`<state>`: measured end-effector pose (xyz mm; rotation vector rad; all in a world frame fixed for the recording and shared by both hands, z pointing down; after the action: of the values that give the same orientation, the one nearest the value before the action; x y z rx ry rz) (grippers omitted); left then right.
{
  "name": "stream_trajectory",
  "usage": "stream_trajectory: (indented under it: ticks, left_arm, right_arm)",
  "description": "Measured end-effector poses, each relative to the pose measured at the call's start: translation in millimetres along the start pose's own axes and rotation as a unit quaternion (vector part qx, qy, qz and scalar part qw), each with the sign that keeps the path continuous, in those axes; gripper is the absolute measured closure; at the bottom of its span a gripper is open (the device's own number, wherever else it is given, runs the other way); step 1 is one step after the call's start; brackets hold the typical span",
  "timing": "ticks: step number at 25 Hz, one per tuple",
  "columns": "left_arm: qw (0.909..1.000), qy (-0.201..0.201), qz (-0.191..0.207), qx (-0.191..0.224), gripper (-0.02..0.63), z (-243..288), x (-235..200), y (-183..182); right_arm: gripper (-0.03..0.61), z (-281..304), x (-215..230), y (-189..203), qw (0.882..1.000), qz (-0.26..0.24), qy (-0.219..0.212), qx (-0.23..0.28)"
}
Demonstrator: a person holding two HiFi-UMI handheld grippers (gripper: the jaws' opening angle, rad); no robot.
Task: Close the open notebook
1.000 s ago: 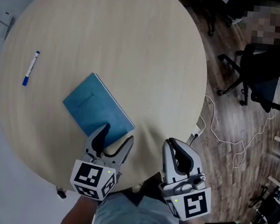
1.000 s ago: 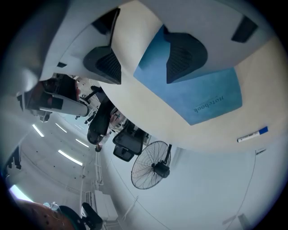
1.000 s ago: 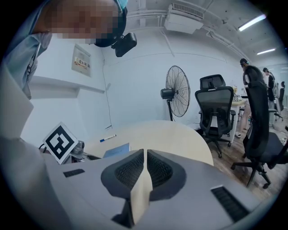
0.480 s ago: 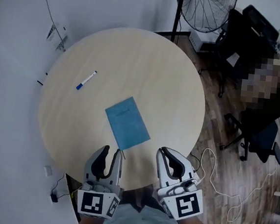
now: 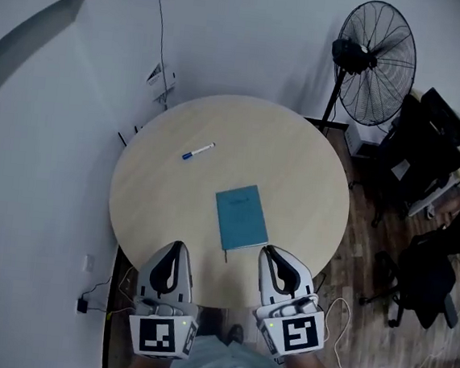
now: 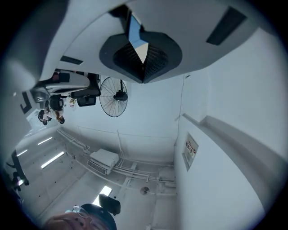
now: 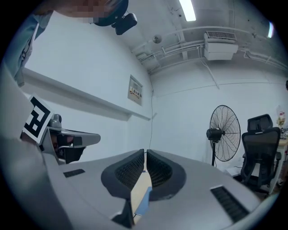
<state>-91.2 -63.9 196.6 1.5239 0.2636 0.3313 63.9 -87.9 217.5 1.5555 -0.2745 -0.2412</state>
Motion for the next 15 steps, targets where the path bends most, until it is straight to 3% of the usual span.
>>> stream_trajectory:
  ticks: [5,15]
  left_arm:
    - [0.9996,-0.021,0.013,0.013,0.595,-25,-3,-10]
    - [0.9999,-0.015,0.007,0.004,0.595,-28,2,-4]
  right_arm:
    - [0.53,-8,-2,-4,1.0,-0.006,0.0,0.013]
    - [0.532,-14,-9,-1,1.0,-0.013,-0.013,-0.004]
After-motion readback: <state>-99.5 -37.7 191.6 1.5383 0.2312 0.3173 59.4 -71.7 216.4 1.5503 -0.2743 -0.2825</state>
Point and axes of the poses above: the fingertips, and each gripper's own axes: z forward along the fingers, x to its right, y out of its underside, the point moved 2 cm from there along -z, backward along the fingers, and after that the axes turned 15 degrees about y, right-handed, at the moved point
